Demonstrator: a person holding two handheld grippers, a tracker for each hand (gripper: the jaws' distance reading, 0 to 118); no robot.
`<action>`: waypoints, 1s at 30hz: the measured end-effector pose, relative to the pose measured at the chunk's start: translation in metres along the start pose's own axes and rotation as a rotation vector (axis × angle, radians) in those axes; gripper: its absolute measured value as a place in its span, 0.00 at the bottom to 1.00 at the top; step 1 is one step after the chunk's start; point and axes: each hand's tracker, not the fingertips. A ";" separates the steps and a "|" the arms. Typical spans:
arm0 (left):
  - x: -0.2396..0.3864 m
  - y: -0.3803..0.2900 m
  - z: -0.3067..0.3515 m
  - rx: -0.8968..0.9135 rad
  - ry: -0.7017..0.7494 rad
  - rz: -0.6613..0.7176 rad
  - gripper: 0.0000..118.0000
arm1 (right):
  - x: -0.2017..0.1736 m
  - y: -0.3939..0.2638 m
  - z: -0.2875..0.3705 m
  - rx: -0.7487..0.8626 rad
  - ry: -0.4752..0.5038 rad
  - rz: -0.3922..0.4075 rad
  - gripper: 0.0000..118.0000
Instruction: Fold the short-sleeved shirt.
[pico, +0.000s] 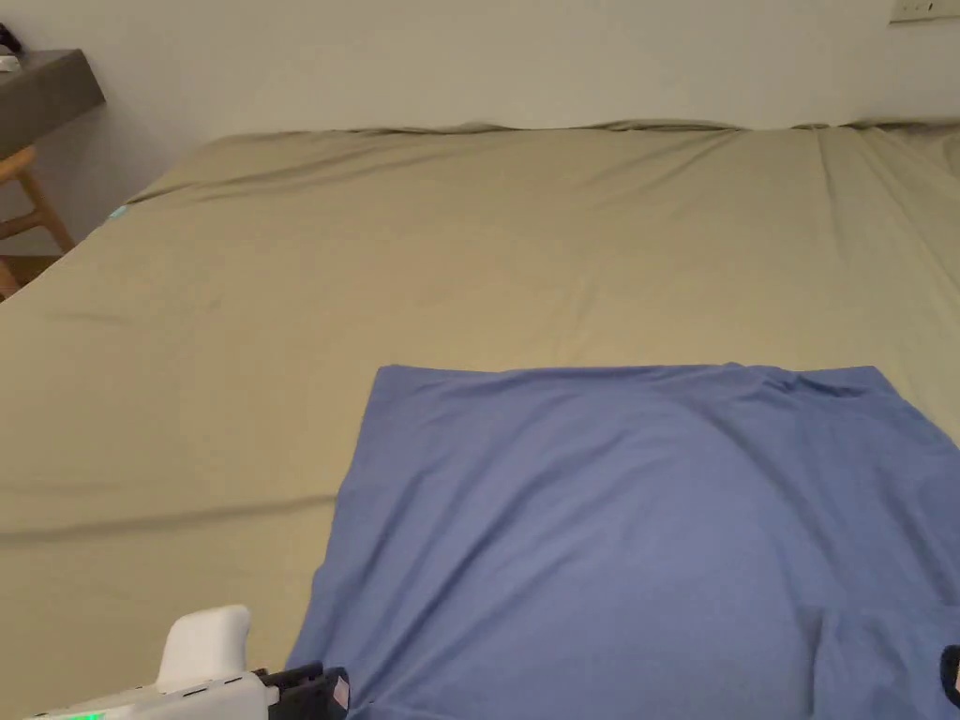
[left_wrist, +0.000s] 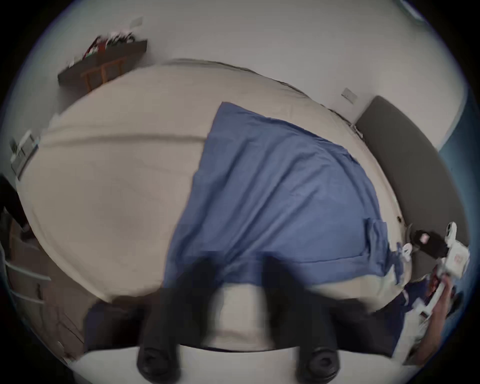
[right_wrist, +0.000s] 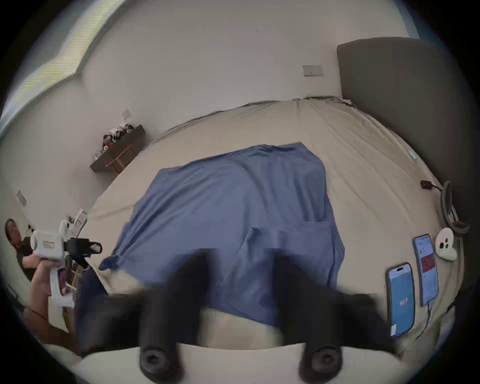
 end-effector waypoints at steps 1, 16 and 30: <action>0.001 -0.003 -0.002 -0.029 0.009 0.023 0.00 | -0.005 -0.002 -0.006 0.002 -0.022 0.011 0.02; -0.020 0.015 -0.057 -0.259 0.294 -0.268 1.00 | 0.008 -0.016 -0.010 -0.071 0.018 -0.009 0.02; 0.010 0.012 -0.051 -0.243 -0.018 -0.236 0.01 | 0.085 -0.026 -0.029 -0.285 -0.147 -0.054 1.00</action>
